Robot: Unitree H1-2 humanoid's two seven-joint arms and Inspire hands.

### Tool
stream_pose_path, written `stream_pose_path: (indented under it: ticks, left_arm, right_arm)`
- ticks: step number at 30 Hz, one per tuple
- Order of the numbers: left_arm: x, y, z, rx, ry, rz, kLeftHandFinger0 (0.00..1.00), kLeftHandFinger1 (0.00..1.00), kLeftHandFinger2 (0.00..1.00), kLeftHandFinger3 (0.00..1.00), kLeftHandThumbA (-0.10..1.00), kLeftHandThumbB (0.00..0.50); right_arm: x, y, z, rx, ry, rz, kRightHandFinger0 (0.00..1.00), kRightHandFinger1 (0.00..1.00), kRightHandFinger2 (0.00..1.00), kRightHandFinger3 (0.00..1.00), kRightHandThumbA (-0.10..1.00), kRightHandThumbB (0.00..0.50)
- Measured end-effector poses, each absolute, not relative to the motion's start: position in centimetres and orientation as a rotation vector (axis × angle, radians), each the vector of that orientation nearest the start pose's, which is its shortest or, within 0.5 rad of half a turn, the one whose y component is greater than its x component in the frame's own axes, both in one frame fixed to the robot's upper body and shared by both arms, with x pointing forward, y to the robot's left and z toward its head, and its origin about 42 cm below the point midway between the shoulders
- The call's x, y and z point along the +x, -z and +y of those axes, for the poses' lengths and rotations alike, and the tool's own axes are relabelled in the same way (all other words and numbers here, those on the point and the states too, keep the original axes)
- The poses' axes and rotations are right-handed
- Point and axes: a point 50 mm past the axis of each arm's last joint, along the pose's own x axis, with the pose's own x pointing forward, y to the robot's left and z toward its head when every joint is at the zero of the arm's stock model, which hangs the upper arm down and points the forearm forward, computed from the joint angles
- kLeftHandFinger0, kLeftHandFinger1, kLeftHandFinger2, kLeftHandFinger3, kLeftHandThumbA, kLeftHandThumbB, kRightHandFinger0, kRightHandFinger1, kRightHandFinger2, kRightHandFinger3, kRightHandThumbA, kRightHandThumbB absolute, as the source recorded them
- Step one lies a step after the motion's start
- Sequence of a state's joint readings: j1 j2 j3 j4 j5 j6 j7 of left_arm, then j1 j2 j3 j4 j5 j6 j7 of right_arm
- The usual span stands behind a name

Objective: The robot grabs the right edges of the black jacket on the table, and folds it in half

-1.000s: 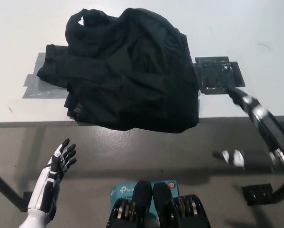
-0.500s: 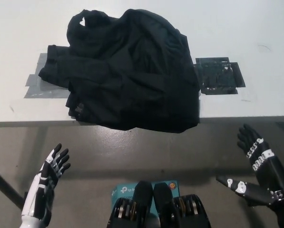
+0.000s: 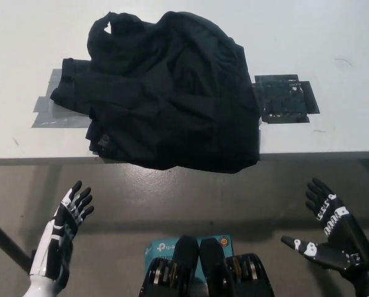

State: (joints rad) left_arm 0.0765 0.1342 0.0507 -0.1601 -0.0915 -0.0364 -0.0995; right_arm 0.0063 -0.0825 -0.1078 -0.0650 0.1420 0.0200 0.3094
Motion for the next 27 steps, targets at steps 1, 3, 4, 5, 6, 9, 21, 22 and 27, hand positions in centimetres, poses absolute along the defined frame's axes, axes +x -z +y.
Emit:
stream_pose_path:
  ticks: [1, 3, 4, 5, 6, 9, 21, 22, 27]
  left_arm:
    - [25.79, -12.62, 26.34, 0.058, 0.050, -0.124, 1.00, 1.00, 1.00, 1.00, 1.00, 0.187]
    - [25.77, -12.61, 26.34, 0.059, 0.050, -0.125, 1.00, 1.00, 1.00, 1.00, 1.00, 0.205]
    - [25.76, -12.61, 26.35, 0.058, 0.049, -0.125, 1.00, 1.00, 1.00, 1.00, 1.00, 0.198]
    - [25.75, -12.59, 26.35, 0.058, 0.049, -0.124, 1.00, 1.00, 1.00, 1.00, 1.00, 0.197]
    - [25.73, -12.57, 26.37, 0.058, 0.048, -0.123, 1.00, 1.00, 1.00, 1.00, 1.00, 0.197]
    - [25.68, -12.47, 26.41, 0.056, 0.047, -0.120, 1.00, 1.00, 1.00, 1.00, 1.00, 0.178]
    - [25.66, -11.78, 26.54, 0.044, 0.043, -0.097, 1.00, 1.00, 1.00, 1.00, 1.00, 0.130]
    - [25.63, -11.77, 26.55, 0.043, 0.043, -0.097, 1.00, 1.00, 1.00, 1.00, 1.00, 0.130]
    - [25.48, -11.65, 26.58, 0.044, 0.043, -0.092, 1.00, 1.00, 1.00, 1.00, 1.00, 0.123]
  right_arm:
    - [27.96, -11.39, -25.09, 0.046, -0.213, -0.057, 1.00, 1.00, 1.00, 1.00, 1.00, 0.136]
    - [27.97, -11.32, -24.88, 0.043, -0.223, -0.054, 1.00, 1.00, 1.00, 1.00, 1.00, 0.118]
    - [27.99, -11.32, -24.85, 0.039, -0.227, -0.053, 1.00, 1.00, 1.00, 1.00, 1.00, 0.096]
    - [28.01, -11.31, -24.87, 0.031, -0.233, -0.051, 1.00, 1.00, 1.00, 1.00, 1.00, 0.096]
    - [28.04, -11.31, -24.99, 0.021, -0.238, -0.050, 1.00, 1.00, 1.00, 1.00, 1.00, 0.096]
    - [28.08, -11.34, -25.21, -0.008, -0.248, -0.049, 1.00, 1.00, 1.00, 1.00, 1.00, 0.107]
    - [28.44, -11.34, -24.89, -0.096, -0.288, -0.038, 1.00, 1.00, 1.00, 1.00, 0.99, 0.136]
    - [28.44, -11.34, -24.91, -0.103, -0.288, -0.037, 1.00, 1.00, 1.00, 1.00, 0.99, 0.137]
    - [28.44, -11.31, -24.86, -0.119, -0.286, -0.034, 1.00, 1.00, 1.00, 1.00, 0.98, 0.150]
